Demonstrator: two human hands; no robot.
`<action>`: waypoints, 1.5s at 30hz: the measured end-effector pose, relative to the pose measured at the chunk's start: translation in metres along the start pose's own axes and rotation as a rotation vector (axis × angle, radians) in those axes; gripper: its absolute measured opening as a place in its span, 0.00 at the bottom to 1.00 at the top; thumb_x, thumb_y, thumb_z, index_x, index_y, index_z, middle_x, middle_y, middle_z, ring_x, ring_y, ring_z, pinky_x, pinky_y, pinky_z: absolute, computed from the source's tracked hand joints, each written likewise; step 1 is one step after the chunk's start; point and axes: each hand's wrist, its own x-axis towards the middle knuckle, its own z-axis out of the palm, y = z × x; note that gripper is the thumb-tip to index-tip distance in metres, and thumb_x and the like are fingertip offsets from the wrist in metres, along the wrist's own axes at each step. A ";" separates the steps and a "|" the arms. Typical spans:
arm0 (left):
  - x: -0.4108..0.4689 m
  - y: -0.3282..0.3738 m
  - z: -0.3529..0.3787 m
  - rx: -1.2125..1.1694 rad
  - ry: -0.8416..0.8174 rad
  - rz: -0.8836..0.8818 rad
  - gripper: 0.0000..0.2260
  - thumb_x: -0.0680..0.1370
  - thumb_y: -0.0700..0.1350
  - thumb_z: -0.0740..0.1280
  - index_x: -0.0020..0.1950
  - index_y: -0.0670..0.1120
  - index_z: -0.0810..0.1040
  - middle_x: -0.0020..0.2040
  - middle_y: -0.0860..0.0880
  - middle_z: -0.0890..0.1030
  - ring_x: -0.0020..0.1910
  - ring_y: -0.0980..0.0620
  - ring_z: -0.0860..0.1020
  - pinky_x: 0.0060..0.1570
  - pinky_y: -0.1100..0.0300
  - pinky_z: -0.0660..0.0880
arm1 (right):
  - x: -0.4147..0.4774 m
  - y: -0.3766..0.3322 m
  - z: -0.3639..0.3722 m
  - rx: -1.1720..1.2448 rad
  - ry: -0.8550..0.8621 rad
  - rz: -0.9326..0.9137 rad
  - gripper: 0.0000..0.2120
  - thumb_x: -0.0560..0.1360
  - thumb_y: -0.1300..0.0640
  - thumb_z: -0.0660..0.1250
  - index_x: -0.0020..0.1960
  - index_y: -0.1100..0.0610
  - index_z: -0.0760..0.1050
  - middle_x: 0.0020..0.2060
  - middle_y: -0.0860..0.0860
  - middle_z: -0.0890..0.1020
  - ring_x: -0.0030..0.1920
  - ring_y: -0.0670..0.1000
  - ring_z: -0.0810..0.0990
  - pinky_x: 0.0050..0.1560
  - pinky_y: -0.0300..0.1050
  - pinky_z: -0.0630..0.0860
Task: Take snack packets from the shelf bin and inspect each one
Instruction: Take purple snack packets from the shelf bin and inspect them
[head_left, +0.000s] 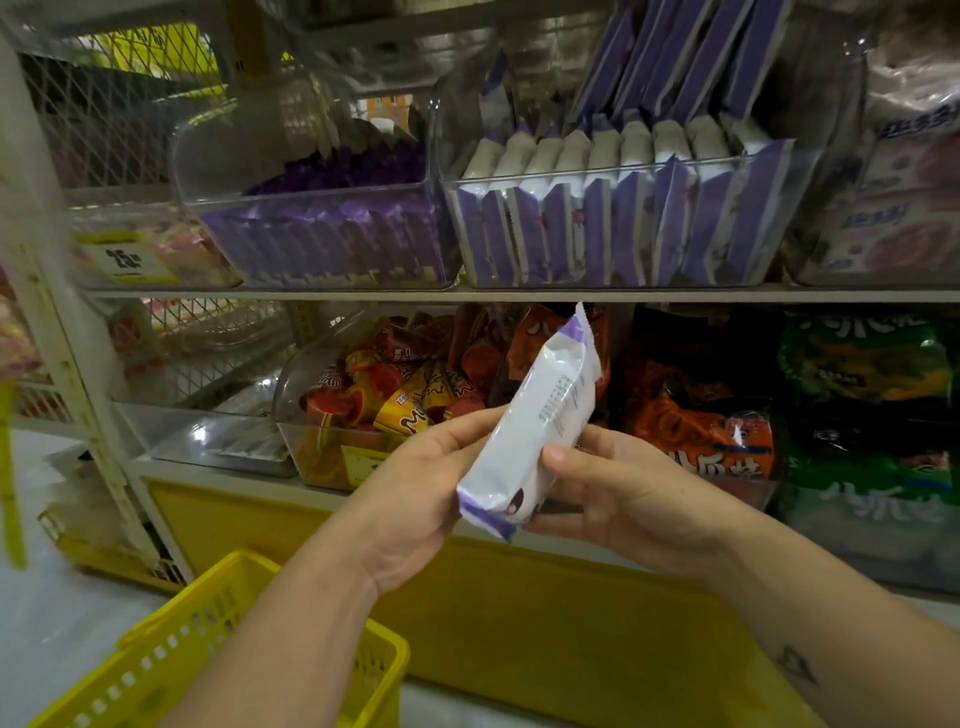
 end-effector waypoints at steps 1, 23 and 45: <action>0.000 0.000 -0.003 0.003 -0.002 -0.016 0.15 0.74 0.45 0.66 0.59 0.48 0.82 0.56 0.44 0.84 0.54 0.46 0.83 0.48 0.54 0.81 | 0.000 0.000 0.001 -0.037 0.016 -0.024 0.23 0.72 0.58 0.72 0.66 0.57 0.72 0.59 0.55 0.82 0.59 0.57 0.81 0.55 0.51 0.80; 0.007 -0.006 -0.023 -0.556 0.111 0.144 0.23 0.74 0.45 0.67 0.70 0.49 0.73 0.54 0.44 0.84 0.57 0.43 0.82 0.46 0.41 0.80 | -0.018 -0.014 0.029 -0.340 0.273 -0.473 0.18 0.63 0.58 0.74 0.51 0.55 0.72 0.50 0.46 0.85 0.51 0.49 0.85 0.38 0.36 0.80; 0.008 -0.014 0.001 -0.178 0.039 0.053 0.33 0.72 0.41 0.72 0.72 0.61 0.65 0.60 0.46 0.82 0.53 0.48 0.83 0.44 0.48 0.79 | -0.011 -0.005 0.034 -0.355 0.372 -0.463 0.11 0.67 0.54 0.70 0.43 0.60 0.72 0.45 0.47 0.86 0.45 0.46 0.85 0.37 0.35 0.79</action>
